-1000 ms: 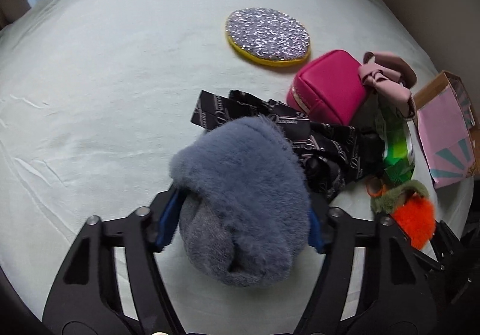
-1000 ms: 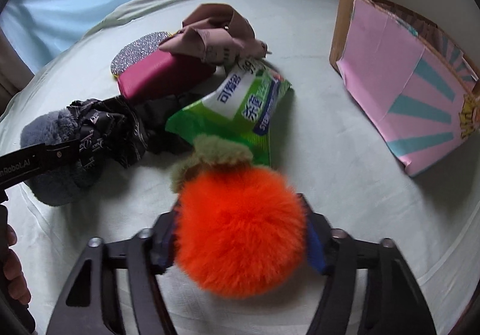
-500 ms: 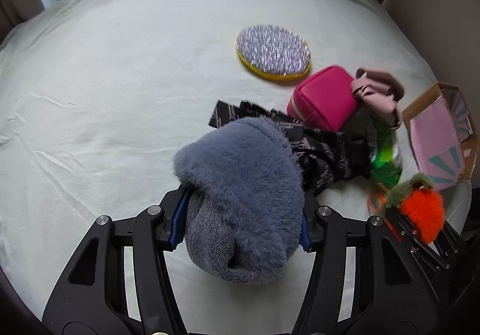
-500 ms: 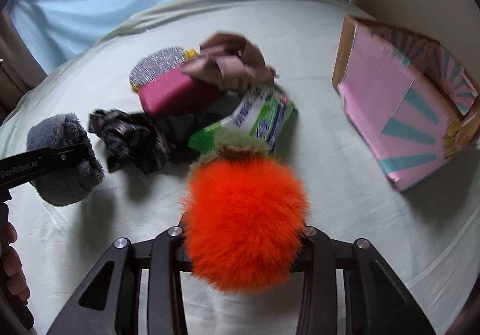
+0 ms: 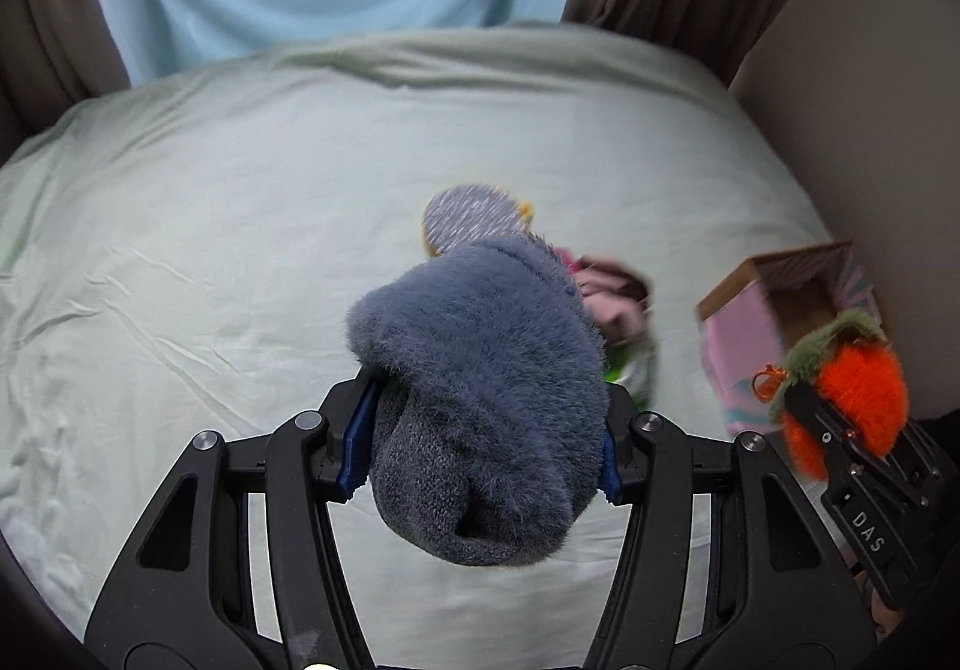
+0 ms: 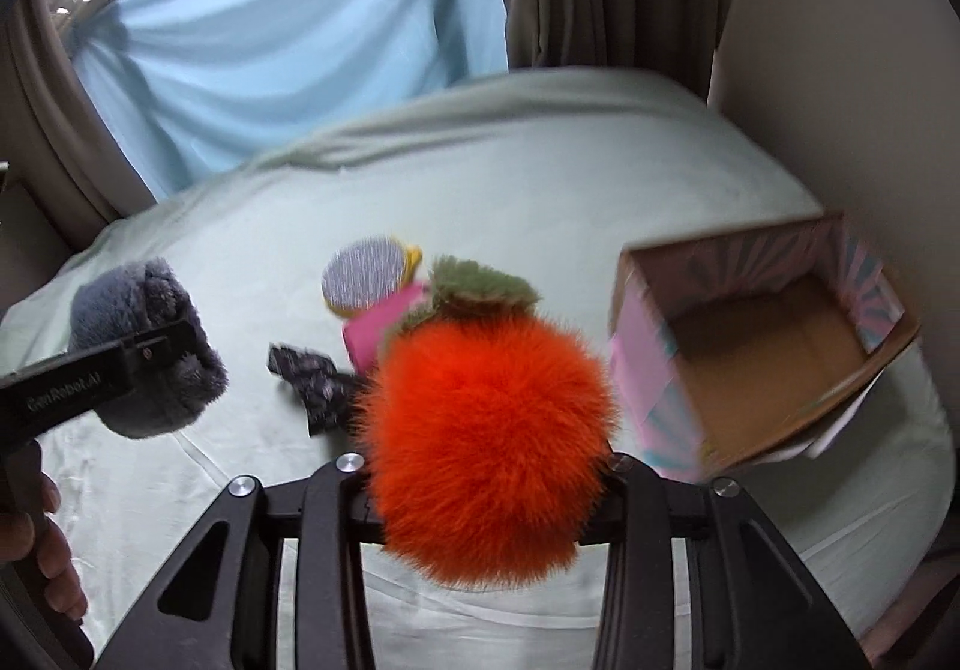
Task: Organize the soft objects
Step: 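Carry the grey sock and orange pompom over the pink box with both tools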
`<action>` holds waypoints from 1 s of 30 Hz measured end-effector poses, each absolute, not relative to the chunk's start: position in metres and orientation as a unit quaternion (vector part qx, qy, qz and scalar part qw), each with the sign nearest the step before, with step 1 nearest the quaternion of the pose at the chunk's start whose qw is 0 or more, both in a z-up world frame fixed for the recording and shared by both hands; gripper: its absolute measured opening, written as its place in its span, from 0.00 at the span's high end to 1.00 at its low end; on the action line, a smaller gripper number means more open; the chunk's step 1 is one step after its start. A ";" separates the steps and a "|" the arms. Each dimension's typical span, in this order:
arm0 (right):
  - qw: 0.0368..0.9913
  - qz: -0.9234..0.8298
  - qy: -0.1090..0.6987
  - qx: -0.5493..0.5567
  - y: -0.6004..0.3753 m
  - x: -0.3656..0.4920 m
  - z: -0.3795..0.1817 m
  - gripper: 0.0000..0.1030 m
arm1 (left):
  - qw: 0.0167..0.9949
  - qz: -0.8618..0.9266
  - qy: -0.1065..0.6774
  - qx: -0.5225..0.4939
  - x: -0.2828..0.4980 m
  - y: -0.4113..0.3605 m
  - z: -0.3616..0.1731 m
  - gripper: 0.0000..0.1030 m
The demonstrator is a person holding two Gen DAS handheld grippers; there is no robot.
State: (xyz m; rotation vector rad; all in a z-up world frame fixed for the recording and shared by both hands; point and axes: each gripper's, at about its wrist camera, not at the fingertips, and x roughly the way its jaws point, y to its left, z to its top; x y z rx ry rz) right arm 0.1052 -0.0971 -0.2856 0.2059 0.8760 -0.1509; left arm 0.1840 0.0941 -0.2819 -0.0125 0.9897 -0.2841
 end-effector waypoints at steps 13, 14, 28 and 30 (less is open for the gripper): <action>0.912 -0.041 0.403 0.069 -0.221 0.097 -0.185 0.66 | 0.877 -0.150 0.454 -0.045 0.154 -0.056 -0.198 0.49; 0.910 -0.041 0.407 0.069 -0.236 0.098 -0.183 0.66 | 0.877 -0.151 0.454 -0.047 0.154 -0.067 -0.196 0.49; 0.870 -0.048 0.488 0.041 -0.391 0.131 -0.226 0.66 | 0.822 -0.169 0.537 -0.079 0.183 -0.241 -0.268 0.49; 0.859 -0.050 0.508 0.048 -0.404 0.140 -0.241 0.66 | 0.808 -0.165 0.560 -0.076 0.191 -0.261 -0.287 0.49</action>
